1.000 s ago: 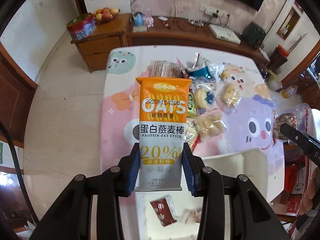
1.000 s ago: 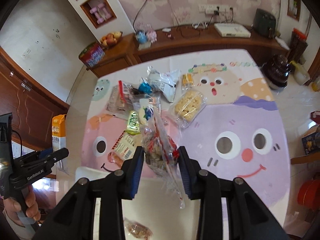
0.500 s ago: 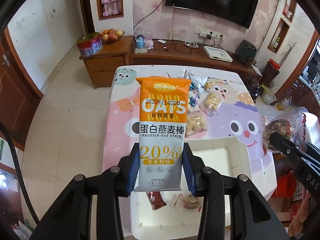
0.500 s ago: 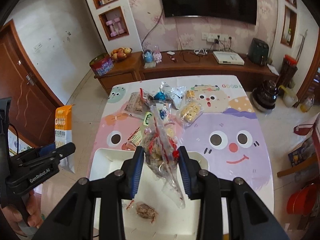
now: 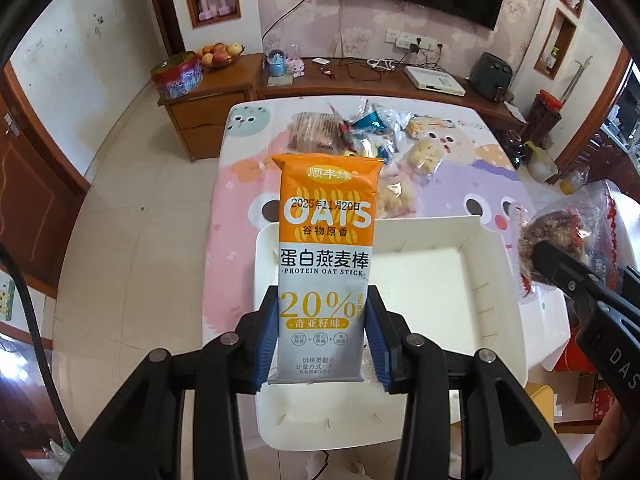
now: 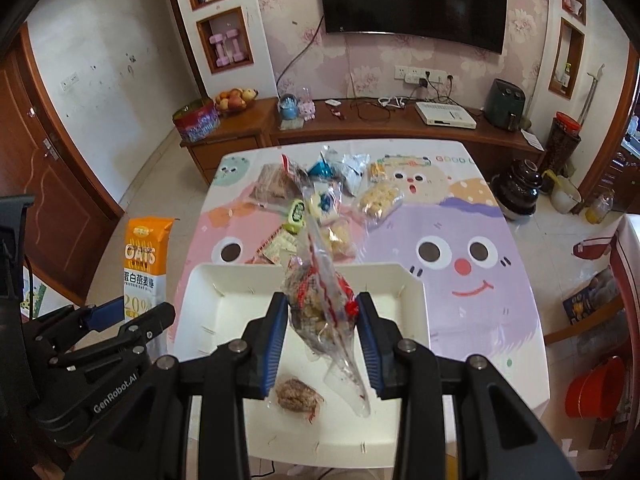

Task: Organize snacks
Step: 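Carry the OATS bar with the left tool while the right carries the clear bag over the tray, then release the OATS bar and the clear bag into the tray with both tools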

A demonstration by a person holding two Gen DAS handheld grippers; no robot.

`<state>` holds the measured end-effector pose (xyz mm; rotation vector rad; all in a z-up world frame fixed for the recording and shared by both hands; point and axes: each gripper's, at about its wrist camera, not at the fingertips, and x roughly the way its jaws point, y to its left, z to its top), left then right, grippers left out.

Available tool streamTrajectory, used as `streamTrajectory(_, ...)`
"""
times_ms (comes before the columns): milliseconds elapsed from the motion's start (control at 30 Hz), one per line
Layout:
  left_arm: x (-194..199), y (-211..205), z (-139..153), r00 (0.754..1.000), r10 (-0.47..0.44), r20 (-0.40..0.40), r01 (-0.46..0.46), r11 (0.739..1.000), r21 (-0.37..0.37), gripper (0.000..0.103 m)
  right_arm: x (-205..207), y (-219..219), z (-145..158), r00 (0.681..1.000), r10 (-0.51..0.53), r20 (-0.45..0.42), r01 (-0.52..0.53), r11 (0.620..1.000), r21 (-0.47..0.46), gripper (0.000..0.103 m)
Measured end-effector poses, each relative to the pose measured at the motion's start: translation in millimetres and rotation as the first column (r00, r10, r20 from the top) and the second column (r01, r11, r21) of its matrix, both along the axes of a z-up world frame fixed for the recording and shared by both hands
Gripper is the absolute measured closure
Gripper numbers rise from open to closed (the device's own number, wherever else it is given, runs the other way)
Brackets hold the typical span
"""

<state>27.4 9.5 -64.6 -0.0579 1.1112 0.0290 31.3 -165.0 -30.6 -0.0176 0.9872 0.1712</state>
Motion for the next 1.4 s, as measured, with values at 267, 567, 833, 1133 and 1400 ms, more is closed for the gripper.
streamTrajectory(267, -4.5, -0.4, -14.6, 0.999, 0.009, -0.041, -0.009, 1.000, 0.004, 0.064, -7.2, 4.9, -21.7, 0.998, -0.007, -0.058, 0.006, 1.000, -0.024, 0.068)
streamTrajectory(567, -9.5, -6.9, -22.4, 0.998, -0.017, -0.065, 0.018, 1.000, 0.013, 0.063, -14.6, 16.6, -30.8, 0.995, 0.027, -0.092, -0.031, 0.999, -0.037, 0.067)
streamTrajectory(833, -11.8, -5.0, -27.7, 0.996, -0.017, -0.090, 0.018, 1.000, 0.016, 0.064, -16.7, 17.8, -34.0, 0.994, 0.024, -0.107, -0.029, 0.999, -0.039, 0.067)
streamTrajectory(1133, -11.8, -8.5, -30.0, 0.994, -0.031, -0.103, 0.035, 0.999, 0.031, 0.045, -15.0, 17.3, -34.8, 0.994, 0.021, -0.111, -0.025, 0.999, -0.041, 0.066)
streamTrajectory(1400, -12.5, -11.7, -28.0, 0.994, -0.043, -0.097, 0.048, 0.997, 0.054, 0.020, -12.5, 18.4, -35.0, 0.992, 0.014, -0.122, -0.020, 0.999, -0.045, 0.060)
